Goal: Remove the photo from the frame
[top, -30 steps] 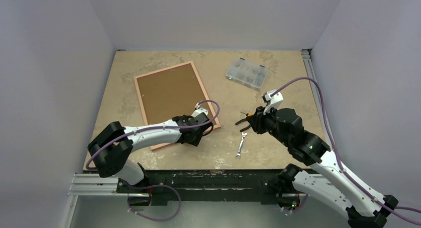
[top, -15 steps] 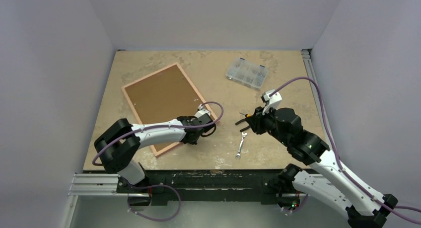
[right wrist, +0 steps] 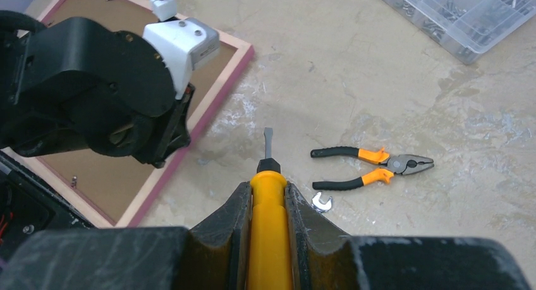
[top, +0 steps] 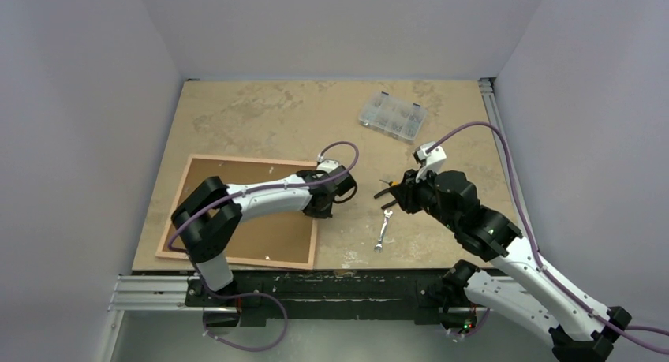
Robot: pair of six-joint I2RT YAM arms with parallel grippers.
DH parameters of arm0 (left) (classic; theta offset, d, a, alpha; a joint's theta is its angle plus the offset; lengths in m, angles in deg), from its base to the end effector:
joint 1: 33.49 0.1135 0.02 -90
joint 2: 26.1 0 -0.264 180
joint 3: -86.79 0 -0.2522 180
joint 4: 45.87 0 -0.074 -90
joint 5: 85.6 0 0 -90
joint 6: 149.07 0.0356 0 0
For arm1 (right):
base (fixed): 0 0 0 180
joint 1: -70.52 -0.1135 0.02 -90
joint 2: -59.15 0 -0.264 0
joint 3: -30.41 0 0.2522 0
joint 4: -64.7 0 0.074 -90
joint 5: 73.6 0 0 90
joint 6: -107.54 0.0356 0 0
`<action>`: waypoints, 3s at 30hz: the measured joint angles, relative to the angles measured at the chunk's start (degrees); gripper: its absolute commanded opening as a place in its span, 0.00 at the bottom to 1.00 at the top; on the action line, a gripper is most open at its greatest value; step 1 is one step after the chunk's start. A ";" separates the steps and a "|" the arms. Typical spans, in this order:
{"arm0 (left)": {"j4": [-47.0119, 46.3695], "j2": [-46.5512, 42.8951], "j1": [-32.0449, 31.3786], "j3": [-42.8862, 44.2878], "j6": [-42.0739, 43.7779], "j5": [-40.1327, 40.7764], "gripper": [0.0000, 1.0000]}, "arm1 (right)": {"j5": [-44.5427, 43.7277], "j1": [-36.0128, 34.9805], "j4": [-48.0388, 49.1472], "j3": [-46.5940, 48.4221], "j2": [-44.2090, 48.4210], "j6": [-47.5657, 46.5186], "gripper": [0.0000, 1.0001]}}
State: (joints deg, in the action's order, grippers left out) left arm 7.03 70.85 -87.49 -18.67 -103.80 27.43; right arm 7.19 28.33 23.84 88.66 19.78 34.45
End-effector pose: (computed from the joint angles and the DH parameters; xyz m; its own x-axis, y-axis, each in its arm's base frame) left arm 0.1948 -0.2444 0.1761 -0.8869 0.1188 -0.4465 0.0874 0.9921 0.0904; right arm 0.1192 0.1004 0.3217 -0.4262 0.0012 -0.9046 -0.4484 0.8682 0.2124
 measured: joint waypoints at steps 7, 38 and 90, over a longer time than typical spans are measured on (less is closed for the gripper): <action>-1.84 11.23 0.24 14.84 -0.74 -5.99 0.00 | 0.20 0.00 0.04 0.00 -1.14 0.00 0.00; -15.63 -31.10 8.04 -20.81 1.70 -18.71 0.68 | 5.25 -5.09 -3.78 9.03 -23.93 -2.64 0.00; -24.11 -42.49 8.50 -37.92 -4.31 -20.28 0.66 | -4.37 -13.05 -8.17 21.49 -52.39 -0.20 0.00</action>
State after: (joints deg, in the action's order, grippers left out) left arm -17.08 28.36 -78.98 -56.60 -108.10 7.15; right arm 2.82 15.28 15.67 110.15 -32.61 34.25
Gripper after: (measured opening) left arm 0.661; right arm 0.173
